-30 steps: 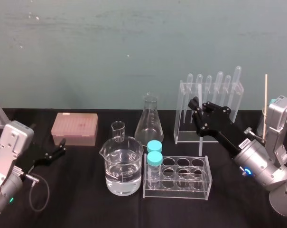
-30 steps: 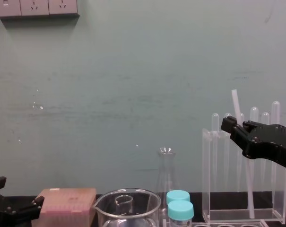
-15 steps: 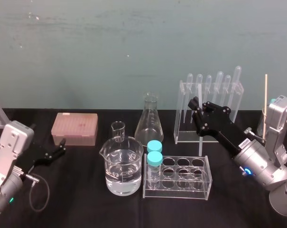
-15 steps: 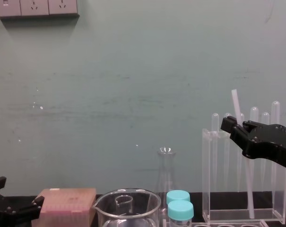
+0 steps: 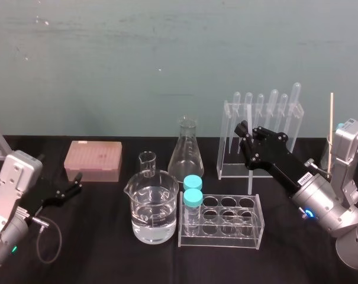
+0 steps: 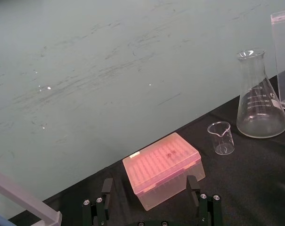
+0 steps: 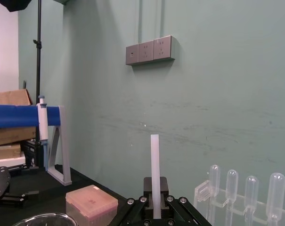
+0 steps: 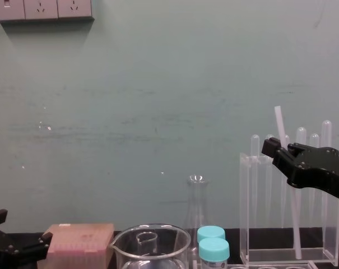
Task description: Pick up the stirring rod with one hand, then place it down.
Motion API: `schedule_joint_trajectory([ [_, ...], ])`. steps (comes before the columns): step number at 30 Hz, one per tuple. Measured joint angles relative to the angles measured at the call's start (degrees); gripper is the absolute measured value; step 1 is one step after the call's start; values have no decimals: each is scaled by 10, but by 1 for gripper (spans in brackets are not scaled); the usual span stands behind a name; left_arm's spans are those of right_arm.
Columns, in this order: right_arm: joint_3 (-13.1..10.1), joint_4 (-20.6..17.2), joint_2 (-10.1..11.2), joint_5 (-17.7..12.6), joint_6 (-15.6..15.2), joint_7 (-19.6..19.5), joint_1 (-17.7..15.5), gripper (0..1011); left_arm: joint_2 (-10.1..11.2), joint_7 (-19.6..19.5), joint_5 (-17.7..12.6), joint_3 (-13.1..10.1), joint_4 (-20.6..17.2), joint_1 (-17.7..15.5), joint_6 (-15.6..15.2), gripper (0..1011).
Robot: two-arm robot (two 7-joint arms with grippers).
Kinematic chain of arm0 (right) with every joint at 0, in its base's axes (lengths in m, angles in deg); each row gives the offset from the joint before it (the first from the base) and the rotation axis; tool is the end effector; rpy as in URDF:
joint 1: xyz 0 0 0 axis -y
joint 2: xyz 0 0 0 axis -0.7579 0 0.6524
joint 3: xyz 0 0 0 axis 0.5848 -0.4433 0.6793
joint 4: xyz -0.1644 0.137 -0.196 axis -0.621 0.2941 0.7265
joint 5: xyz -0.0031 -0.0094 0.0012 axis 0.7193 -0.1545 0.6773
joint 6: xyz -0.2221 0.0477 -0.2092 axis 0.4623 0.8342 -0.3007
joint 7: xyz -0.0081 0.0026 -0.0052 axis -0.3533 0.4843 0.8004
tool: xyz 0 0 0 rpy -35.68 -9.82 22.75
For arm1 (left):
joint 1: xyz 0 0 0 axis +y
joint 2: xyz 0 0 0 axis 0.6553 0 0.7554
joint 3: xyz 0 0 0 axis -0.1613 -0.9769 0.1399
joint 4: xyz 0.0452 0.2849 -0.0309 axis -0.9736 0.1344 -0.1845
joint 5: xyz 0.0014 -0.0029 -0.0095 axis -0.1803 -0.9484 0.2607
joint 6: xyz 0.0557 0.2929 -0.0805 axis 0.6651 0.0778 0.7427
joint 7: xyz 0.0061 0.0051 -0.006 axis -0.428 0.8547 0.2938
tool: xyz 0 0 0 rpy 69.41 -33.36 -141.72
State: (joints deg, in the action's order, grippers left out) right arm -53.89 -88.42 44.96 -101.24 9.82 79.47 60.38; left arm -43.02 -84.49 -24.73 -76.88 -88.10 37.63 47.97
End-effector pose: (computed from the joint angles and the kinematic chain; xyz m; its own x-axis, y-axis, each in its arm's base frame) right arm 0.4151 -0.0461 -0.2887 0.6363 -0.7636 0.1095 0.7166 0.6377 0.2826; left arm 0.3579 0.0827 -0.3023 0.2922 0.8803 0.3738 -0.9553 0.2873 0.0704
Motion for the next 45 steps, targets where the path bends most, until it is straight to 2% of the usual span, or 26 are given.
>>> schedule_joint_trajectory([
  [45, 0, 0, 0, 0, 0, 0, 0, 72, 0, 0, 0, 0, 0, 0, 0, 1000],
])
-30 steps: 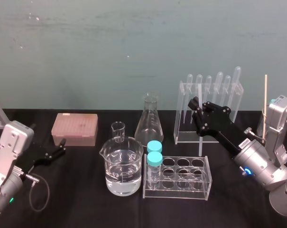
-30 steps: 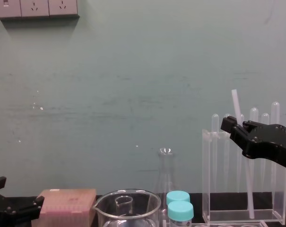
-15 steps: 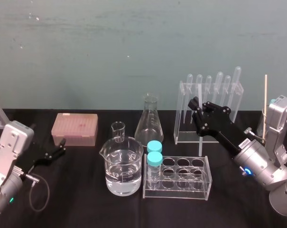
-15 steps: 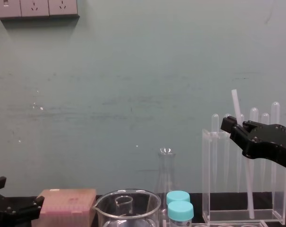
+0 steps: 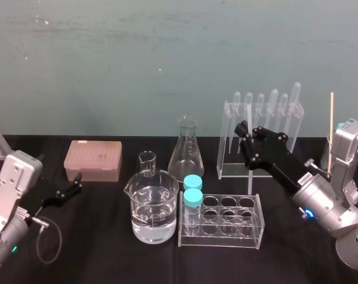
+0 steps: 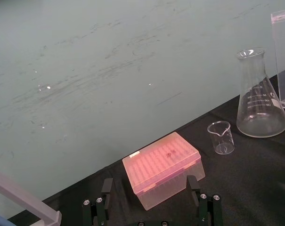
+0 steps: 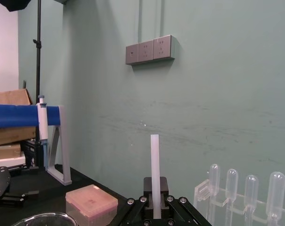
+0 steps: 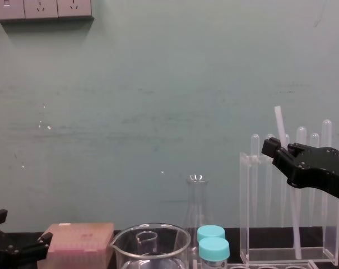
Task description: Pick up the stirring rod with one hand, then place it down.
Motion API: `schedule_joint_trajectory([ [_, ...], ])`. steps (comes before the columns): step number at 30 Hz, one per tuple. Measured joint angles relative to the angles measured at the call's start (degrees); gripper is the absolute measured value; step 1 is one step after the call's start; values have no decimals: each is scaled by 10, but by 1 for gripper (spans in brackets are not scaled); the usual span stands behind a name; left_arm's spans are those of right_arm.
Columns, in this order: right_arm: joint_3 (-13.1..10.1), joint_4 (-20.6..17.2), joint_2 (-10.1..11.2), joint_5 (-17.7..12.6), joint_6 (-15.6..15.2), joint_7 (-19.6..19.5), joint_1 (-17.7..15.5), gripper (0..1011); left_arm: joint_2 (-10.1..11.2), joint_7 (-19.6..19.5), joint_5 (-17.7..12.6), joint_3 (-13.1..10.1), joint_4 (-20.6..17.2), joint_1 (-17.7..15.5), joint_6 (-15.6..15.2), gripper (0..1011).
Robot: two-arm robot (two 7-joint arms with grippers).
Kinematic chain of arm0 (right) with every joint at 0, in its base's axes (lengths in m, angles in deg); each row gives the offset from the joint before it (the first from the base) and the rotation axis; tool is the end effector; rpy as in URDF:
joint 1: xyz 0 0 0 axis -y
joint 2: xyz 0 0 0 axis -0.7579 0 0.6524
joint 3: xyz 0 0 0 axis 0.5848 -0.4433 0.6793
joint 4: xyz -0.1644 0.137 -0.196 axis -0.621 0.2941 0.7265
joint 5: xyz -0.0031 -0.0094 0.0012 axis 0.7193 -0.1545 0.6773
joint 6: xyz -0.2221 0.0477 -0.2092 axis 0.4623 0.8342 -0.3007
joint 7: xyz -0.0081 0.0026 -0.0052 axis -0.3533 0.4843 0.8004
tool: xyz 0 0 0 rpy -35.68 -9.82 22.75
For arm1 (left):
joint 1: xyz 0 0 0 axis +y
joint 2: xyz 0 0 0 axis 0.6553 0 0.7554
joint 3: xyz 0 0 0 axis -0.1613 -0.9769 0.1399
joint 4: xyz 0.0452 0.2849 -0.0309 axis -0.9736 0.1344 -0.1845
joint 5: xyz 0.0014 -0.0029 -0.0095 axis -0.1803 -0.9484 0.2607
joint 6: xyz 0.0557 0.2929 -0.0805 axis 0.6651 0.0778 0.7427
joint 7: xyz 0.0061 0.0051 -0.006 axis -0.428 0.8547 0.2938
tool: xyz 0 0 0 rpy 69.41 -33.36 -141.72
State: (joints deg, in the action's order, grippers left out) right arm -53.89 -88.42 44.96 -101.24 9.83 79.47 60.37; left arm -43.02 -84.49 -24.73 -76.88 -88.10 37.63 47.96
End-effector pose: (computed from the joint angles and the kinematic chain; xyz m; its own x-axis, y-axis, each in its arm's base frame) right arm 0.4151 -0.0461 -0.2887 0.6363 -0.7636 0.1095 0.7166 0.6377 0.2827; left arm 0.3579 0.0827 -0.3023 0.2922 0.8803 0.3738 -0.9553 0.2872 0.0705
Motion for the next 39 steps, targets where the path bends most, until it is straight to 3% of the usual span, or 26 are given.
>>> schedule_joint_trajectory([
  [20, -1, 0, 0, 0, 0, 1, 0, 71, 0, 0, 0, 0, 0, 0, 0, 1000],
  [28, -2, -3, 1, -11, -2, 28, -1, 71, 0, 0, 0, 0, 0, 0, 0, 1000],
  [39, 4, 0, 4, -8, -10, 34, -1, 71, 0, 0, 0, 0, 0, 0, 0, 1000],
])
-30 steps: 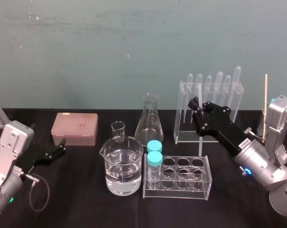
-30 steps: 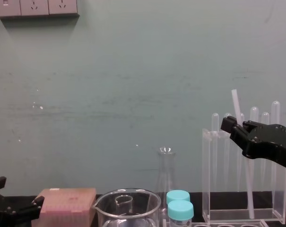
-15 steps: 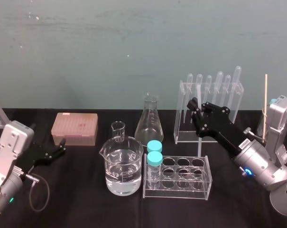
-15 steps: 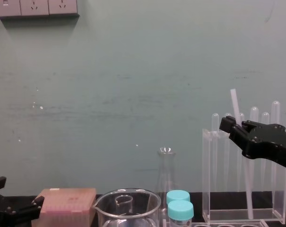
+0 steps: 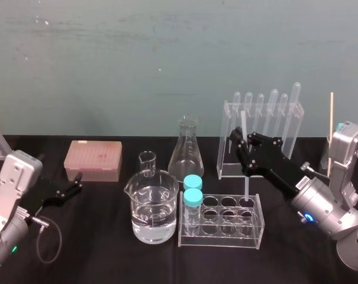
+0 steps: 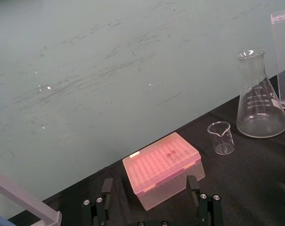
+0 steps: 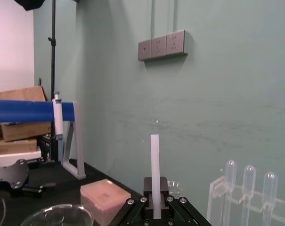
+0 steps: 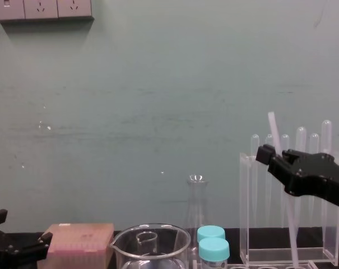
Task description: Pick up the stirring rod with one hand, then place it down.
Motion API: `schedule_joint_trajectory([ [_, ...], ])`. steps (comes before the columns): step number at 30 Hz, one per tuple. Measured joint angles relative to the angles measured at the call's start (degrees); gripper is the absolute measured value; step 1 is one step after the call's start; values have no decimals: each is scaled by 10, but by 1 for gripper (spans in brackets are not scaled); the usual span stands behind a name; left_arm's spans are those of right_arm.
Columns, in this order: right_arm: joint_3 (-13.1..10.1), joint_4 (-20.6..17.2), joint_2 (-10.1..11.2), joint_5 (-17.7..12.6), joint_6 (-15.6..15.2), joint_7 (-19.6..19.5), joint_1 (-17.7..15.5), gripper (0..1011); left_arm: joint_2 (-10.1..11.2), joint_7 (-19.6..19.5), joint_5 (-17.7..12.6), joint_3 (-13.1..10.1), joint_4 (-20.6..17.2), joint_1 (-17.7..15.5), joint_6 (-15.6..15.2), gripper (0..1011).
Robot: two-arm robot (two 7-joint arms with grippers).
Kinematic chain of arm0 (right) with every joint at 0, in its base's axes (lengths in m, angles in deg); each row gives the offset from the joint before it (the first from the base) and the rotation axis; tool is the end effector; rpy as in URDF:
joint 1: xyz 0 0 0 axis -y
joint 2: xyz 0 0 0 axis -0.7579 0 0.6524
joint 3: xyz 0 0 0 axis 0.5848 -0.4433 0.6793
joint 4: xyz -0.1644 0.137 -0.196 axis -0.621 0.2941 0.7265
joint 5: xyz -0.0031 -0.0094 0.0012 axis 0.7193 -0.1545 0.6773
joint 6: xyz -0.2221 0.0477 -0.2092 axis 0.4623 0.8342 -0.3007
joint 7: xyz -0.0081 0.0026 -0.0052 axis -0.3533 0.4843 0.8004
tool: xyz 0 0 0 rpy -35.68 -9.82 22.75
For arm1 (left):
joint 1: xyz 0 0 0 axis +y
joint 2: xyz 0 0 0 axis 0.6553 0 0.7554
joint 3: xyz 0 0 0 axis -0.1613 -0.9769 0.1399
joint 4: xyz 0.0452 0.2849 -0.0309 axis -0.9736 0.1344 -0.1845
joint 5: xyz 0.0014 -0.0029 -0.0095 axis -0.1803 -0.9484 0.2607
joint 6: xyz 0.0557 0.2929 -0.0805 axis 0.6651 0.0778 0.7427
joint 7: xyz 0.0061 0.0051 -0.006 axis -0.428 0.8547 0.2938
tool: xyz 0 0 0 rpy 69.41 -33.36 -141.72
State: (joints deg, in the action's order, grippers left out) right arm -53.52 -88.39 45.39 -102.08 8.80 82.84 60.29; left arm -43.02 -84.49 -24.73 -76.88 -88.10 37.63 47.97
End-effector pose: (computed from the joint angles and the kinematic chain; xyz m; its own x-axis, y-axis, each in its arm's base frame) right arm 0.4143 -0.0475 -0.2901 0.6823 -0.7231 0.1077 0.6824 0.6827 0.2612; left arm 0.3579 0.0827 -0.3023 0.2922 0.8803 0.3738 -0.9553 0.2873 0.0704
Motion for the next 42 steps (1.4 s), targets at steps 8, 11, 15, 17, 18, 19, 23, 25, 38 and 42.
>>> schedule_joint_trajectory([
  [8, 7, 29, -3, -3, -8, 12, 11, 72, 0, 0, 0, 0, 0, 0, 0, 1000],
  [11, 10, 45, -5, -7, -14, 18, 18, 71, 0, 0, 0, 0, 0, 0, 0, 1000],
  [15, 16, 64, -8, -7, -19, 22, 27, 71, 0, 0, 0, 0, 0, 0, 0, 1000],
  [17, 19, 73, -9, -6, -20, 23, 31, 72, 0, 0, 0, 0, 0, 0, 0, 1000],
  [18, 22, 81, -10, -3, -22, 25, 36, 71, 0, 0, 0, 0, 0, 0, 0, 1000],
  [19, 23, 84, -11, -2, -22, 25, 37, 71, 0, 0, 0, 0, 0, 0, 0, 1000],
  [23, 29, 100, -13, 2, -28, 27, 44, 72, 0, 0, 0, 0, 0, 0, 0, 1000],
  [25, 31, 106, -13, 2, -33, 27, 47, 72, 0, 0, 0, 0, 0, 0, 0, 1000],
  [38, 34, 112, -12, 8, -45, 23, 49, 71, 0, 0, 0, 0, 0, 0, 0, 1000],
  [42, 34, 111, -12, 8, -44, 23, 49, 72, 0, 0, 0, 0, 0, 0, 0, 1000],
])
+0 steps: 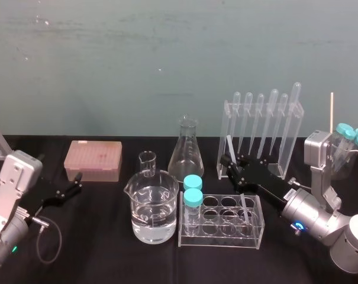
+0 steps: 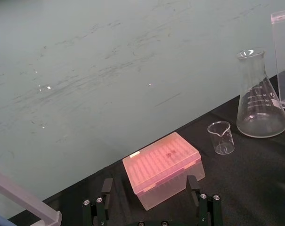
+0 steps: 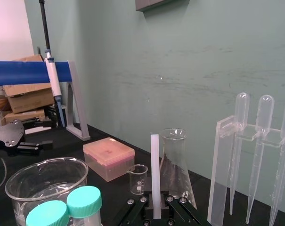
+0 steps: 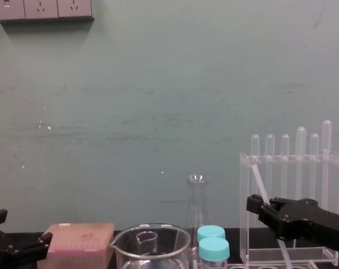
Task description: Pick up the stirring rod with one hand, then place it down.
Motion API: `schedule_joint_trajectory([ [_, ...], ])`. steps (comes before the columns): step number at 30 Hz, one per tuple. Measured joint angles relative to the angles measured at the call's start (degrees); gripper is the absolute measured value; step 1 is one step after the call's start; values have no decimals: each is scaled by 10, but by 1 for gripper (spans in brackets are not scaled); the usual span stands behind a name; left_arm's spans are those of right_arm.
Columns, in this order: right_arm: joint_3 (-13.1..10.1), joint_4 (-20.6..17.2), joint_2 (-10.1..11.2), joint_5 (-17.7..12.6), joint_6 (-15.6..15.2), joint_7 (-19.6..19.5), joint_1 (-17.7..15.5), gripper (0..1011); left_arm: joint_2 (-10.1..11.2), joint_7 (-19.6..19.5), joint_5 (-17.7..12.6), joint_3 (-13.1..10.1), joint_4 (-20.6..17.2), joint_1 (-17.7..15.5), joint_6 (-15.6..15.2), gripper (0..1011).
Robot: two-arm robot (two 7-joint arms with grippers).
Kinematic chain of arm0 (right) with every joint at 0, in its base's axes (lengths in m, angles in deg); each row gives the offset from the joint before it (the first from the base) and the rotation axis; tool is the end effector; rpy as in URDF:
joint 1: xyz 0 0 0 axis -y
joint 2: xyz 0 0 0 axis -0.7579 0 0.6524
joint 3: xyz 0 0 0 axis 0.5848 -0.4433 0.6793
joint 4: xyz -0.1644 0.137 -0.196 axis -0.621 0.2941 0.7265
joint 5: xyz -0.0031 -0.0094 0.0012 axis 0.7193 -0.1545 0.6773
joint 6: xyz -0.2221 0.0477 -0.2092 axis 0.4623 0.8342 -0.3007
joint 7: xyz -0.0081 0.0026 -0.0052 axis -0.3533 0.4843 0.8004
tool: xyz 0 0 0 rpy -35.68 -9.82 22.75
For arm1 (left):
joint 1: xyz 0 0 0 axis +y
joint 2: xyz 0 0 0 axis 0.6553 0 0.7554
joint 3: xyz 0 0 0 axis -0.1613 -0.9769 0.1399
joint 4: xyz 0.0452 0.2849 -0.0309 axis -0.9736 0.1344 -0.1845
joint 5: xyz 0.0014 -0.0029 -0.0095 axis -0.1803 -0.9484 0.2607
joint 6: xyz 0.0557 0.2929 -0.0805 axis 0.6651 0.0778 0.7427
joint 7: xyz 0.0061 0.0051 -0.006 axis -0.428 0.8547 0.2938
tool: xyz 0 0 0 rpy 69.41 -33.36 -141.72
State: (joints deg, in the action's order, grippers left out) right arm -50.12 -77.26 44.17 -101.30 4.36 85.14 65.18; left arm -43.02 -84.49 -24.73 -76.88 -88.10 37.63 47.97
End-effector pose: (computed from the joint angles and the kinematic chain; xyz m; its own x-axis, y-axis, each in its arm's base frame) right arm 0.4317 -0.0484 -0.3183 0.7145 -0.6989 0.0314 0.6945 0.7140 0.0889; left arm 0.3579 0.0827 -0.3023 0.2922 0.8803 0.3738 -0.9553 0.2873 0.0704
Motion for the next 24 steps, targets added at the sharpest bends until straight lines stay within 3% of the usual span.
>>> schedule_joint_trajectory([
  [4, 0, 0, 0, 0, 1, 0, 0, 71, 0, 0, 0, 0, 0, 0, 0, 1000],
  [8, 0, 0, 0, 0, 1, -1, 0, 131, 0, 0, 0, 0, 0, 0, 0, 1000],
  [24, -1, -1, 0, -1, 2, -1, -1, 643, 0, 0, 0, 0, 0, 0, 0, 1000],
])
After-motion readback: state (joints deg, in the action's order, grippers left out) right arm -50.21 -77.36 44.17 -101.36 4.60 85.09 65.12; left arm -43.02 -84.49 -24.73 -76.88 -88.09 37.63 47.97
